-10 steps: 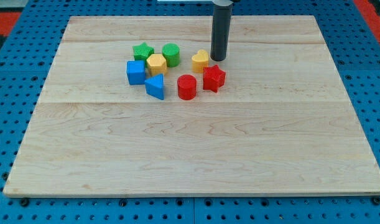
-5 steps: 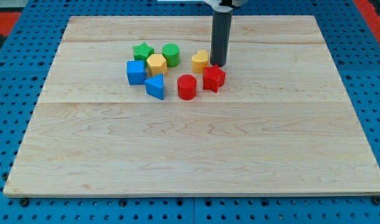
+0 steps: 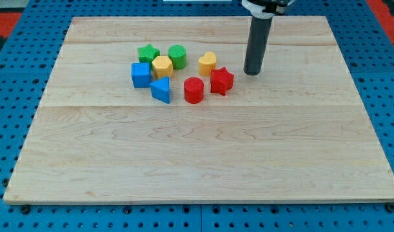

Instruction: Push the yellow heart into the green circle and hexagon

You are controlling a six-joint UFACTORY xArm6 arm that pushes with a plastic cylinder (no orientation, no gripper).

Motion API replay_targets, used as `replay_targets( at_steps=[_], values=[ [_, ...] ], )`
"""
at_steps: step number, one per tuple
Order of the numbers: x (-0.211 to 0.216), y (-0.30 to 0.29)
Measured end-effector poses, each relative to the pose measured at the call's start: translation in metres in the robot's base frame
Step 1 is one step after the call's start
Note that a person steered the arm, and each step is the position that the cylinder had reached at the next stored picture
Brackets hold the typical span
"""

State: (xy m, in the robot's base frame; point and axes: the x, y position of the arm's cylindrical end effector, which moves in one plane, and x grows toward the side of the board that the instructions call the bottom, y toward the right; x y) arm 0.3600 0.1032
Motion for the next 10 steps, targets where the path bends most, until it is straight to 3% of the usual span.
replay_targets(
  at_steps=[5,9,10],
  values=[
    [-0.003,-0.014],
    [-0.013,-0.092],
    [0.001,-0.103]
  ],
)
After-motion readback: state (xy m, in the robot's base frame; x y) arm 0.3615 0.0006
